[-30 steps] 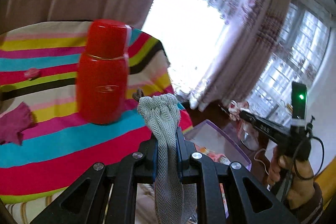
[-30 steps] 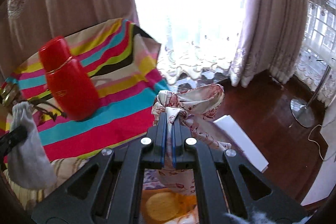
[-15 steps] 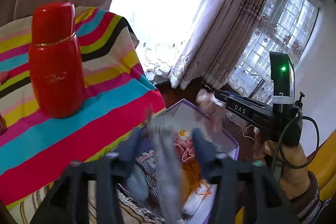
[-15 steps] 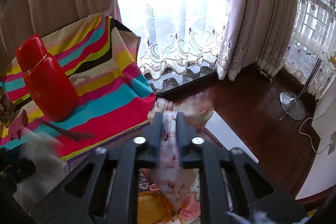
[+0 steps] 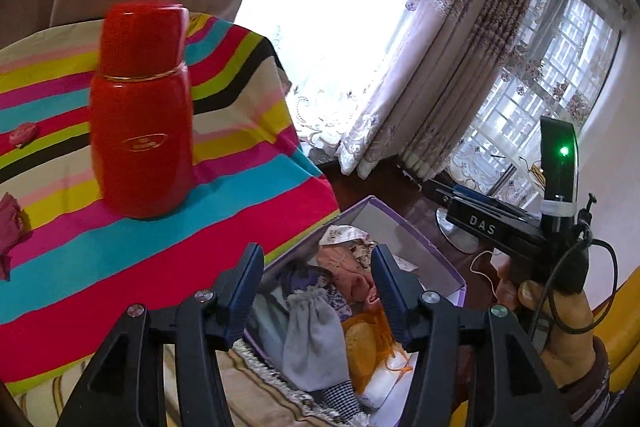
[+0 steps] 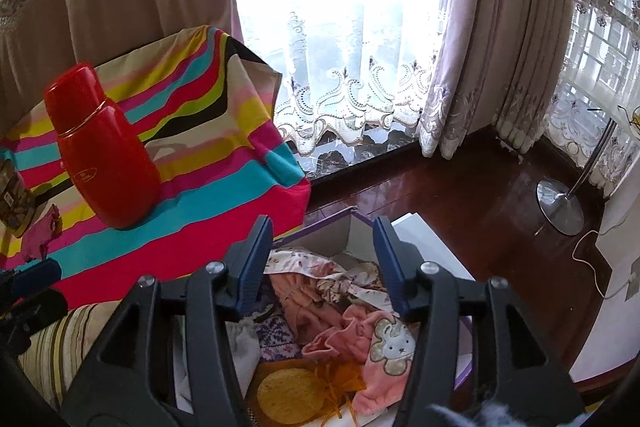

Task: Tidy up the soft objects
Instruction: 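Open the left tool over the white box while the right tool releases the floral cloth, then move both open tools back over the cushion, then lower the left tool onto the pink knit glove and close on it, then grasp the pink round pouch with the right tool while the left tool holds the glove, then carry the glove with the left tool while the right tool carries the pink pouch to the box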

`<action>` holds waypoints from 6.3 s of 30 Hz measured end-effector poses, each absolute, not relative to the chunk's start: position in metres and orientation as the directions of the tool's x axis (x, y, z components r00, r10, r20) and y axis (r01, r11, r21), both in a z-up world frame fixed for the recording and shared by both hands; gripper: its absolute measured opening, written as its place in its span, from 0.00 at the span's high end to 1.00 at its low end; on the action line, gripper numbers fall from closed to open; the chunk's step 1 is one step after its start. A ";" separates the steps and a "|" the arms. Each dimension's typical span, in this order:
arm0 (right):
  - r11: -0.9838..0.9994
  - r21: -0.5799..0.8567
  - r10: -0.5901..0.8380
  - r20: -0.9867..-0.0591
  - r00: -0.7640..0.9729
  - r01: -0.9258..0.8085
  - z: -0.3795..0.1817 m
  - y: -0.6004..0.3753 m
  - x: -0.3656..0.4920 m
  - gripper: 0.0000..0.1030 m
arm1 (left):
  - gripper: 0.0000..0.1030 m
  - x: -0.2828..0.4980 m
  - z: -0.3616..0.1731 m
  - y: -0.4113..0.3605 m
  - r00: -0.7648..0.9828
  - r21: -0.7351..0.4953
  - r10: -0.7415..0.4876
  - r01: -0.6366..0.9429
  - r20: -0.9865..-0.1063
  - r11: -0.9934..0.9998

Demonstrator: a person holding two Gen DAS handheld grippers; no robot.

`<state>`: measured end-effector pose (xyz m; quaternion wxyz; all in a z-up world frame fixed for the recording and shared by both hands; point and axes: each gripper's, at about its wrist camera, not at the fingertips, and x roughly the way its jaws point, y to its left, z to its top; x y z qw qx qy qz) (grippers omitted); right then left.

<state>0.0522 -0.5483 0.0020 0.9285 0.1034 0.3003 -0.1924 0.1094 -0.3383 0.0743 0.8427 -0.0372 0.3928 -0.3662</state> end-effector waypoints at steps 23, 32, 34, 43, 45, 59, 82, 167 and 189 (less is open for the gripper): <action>0.992 0.018 -0.084 -0.649 0.756 0.125 -0.006 -0.418 0.086 0.38 | 0.45 0.142 0.048 -0.183 0.561 -0.389 -0.475 0.274 -0.678 0.879; 1.000 -0.005 0.016 -0.672 0.740 -0.026 -0.008 -0.353 0.105 0.34 | 0.36 0.152 0.023 -0.118 0.571 -0.339 -0.369 0.164 -0.733 0.926; 0.999 -0.008 0.031 -0.678 0.734 -0.050 -0.009 -0.344 0.110 0.34 | 0.32 0.156 0.019 -0.103 0.564 -0.317 -0.341 0.143 -0.752 0.937; 0.990 -0.006 0.093 -0.712 0.696 -0.138 -0.015 -0.309 0.132 0.31 | 0.19 0.183 -0.003 -0.060 0.503 -0.255 -0.273 0.105 -0.820 0.961; 0.989 -0.010 0.098 -0.717 0.690 -0.151 -0.017 -0.303 0.136 0.30 | 0.19 0.189 -0.008 -0.055 0.485 -0.229 -0.256 0.116 -0.836 0.967; 0.975 -0.019 0.132 -0.751 0.647 -0.220 -0.030 -0.275 0.164 0.28 | 0.19 0.239 -0.029 -0.021 0.483 0.072 -0.028 0.187 -0.875 0.980; 0.952 -0.015 0.209 -0.697 0.686 -0.305 0.001 -0.196 0.298 0.23 | 0.16 0.310 -0.055 -0.030 0.402 0.054 -0.168 0.487 -0.900 0.872; 0.985 -0.035 0.117 -0.582 0.805 -0.168 0.000 -0.209 0.214 0.27 | 0.85 0.151 0.039 -0.023 0.650 -0.296 -0.231 0.010 -0.724 0.955; 1.000 0.019 0.000 -0.570 0.822 0.013 0.002 -0.353 0.085 0.27 | 0.84 0.098 0.072 -0.142 0.620 -0.312 -0.389 0.234 -0.681 0.921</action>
